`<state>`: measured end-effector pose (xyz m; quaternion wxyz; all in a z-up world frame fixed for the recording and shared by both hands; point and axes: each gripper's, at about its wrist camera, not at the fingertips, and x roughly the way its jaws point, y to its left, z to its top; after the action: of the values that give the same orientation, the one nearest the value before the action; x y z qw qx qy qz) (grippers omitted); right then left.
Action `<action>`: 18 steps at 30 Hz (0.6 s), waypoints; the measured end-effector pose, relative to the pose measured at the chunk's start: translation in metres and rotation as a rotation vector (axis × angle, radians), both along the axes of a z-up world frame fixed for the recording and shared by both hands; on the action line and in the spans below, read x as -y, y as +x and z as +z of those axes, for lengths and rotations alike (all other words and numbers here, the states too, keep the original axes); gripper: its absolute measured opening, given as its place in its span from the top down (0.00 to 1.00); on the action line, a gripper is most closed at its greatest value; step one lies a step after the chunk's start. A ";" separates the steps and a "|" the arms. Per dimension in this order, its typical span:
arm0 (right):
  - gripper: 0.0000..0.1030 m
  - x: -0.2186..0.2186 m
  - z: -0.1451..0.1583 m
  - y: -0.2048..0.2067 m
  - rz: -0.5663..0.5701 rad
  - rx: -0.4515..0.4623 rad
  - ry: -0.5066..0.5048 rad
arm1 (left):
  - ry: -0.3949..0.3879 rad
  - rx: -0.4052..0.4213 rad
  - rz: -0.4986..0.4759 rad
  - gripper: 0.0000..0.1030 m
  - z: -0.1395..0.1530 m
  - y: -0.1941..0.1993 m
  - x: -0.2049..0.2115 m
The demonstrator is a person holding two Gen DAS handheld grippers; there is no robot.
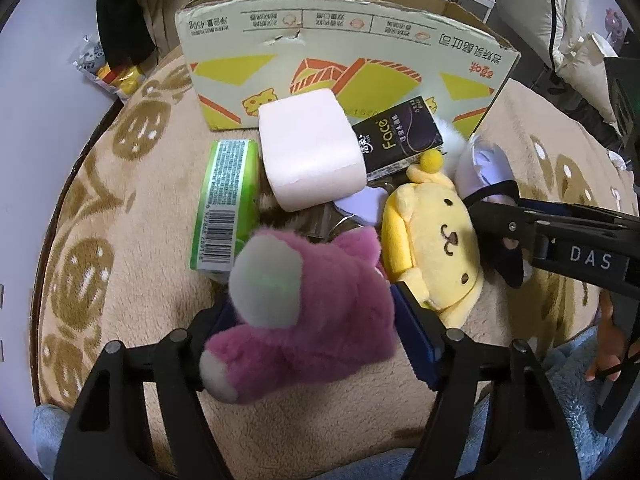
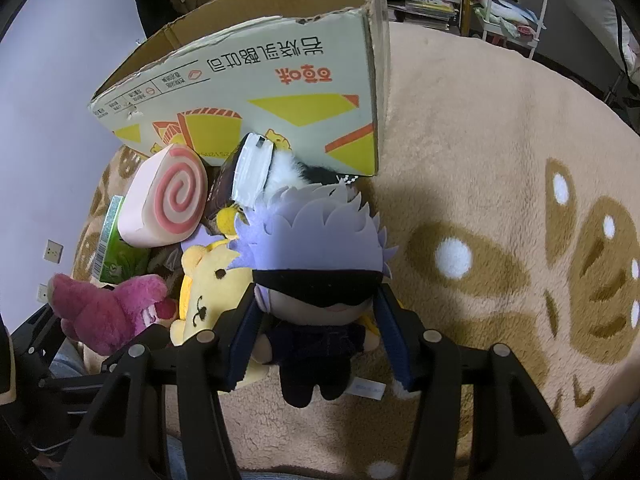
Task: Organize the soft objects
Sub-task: 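Close the left tool on the pink bear while the right tool closes on the white-haired doll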
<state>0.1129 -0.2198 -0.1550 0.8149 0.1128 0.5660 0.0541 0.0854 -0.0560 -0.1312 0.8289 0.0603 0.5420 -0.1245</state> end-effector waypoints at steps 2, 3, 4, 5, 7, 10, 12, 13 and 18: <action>0.44 0.001 0.001 -0.001 0.002 0.000 -0.002 | -0.002 0.007 -0.003 0.31 0.001 0.000 0.001; 0.44 0.001 0.002 -0.002 0.004 -0.001 -0.003 | -0.003 0.011 -0.003 0.32 0.002 -0.001 0.001; 0.45 0.001 0.004 -0.003 0.008 -0.002 -0.007 | -0.005 0.013 -0.003 0.34 0.002 -0.001 0.000; 0.46 0.000 0.004 -0.003 0.010 -0.001 -0.012 | -0.011 0.016 -0.005 0.36 0.003 -0.001 0.000; 0.46 -0.002 0.006 -0.004 0.012 0.002 -0.018 | -0.022 0.025 -0.008 0.40 0.006 -0.002 0.000; 0.47 -0.003 0.009 -0.005 0.006 0.011 -0.026 | -0.042 0.060 -0.021 0.51 0.013 -0.006 0.000; 0.47 -0.002 0.011 -0.005 -0.005 0.019 -0.027 | -0.043 0.067 -0.028 0.53 0.015 -0.007 0.000; 0.47 -0.001 0.012 -0.005 -0.010 0.020 -0.026 | -0.046 0.066 -0.028 0.54 0.015 -0.007 0.000; 0.47 0.005 0.018 -0.009 -0.028 0.037 -0.028 | -0.062 0.096 -0.037 0.59 0.020 -0.009 0.000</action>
<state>0.1036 -0.2244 -0.1366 0.8272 0.1083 0.5500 0.0372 0.0769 -0.0561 -0.1116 0.8530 0.0502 0.4964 -0.1534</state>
